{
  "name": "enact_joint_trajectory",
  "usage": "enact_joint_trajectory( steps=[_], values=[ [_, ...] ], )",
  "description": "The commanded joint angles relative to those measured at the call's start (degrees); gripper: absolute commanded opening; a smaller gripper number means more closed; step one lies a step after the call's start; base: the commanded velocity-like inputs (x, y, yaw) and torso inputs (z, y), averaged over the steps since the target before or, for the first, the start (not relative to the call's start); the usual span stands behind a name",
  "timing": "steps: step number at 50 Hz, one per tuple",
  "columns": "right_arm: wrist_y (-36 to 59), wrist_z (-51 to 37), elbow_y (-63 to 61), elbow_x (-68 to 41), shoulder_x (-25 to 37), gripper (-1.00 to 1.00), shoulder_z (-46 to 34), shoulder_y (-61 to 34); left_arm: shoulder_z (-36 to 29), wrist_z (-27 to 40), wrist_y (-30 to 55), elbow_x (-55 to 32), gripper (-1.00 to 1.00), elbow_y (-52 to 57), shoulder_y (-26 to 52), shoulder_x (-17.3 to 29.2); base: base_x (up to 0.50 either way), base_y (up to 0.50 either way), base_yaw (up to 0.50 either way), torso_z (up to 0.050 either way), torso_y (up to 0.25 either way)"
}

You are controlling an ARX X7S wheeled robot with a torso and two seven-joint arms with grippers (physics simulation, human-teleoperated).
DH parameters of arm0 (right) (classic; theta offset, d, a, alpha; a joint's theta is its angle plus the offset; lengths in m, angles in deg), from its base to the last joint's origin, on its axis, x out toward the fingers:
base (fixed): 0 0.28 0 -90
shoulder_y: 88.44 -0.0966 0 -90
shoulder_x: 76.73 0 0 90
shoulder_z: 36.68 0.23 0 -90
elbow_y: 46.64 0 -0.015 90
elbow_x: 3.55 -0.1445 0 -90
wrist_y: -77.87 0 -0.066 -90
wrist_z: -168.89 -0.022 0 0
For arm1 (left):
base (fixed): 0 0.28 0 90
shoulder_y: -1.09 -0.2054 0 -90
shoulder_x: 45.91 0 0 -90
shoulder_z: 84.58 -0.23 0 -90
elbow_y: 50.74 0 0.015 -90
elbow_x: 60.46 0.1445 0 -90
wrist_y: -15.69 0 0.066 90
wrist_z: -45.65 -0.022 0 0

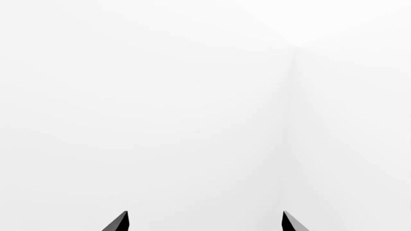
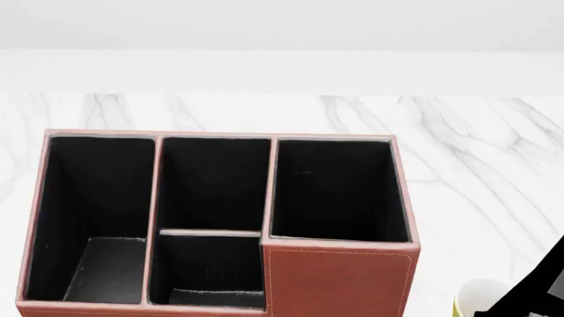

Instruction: Pick up the yellow and white mug and place it to the right of the caddy.

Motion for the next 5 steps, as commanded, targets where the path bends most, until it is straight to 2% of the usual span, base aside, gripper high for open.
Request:
enact_joint_trajectory(
  steps=[1, 5],
  values=[
    [1.71, -2.57, -8.95, 4.65, 3.68, 1.0, 11.29, 8.08, -0.92, 0.0, 1.32, -0.27, 1.0, 0.0, 1.4, 0.4, 0.0, 0.0, 0.0, 0.0, 0.0],
    [2.06, -2.53, -10.92, 5.63, 4.05, 1.0, 17.01, 12.88, -1.66, 0.0, 2.13, -0.52, 1.0, 0.0, 2.48, 0.53, 0.0, 0.0, 0.0, 0.0, 0.0]
  ],
)
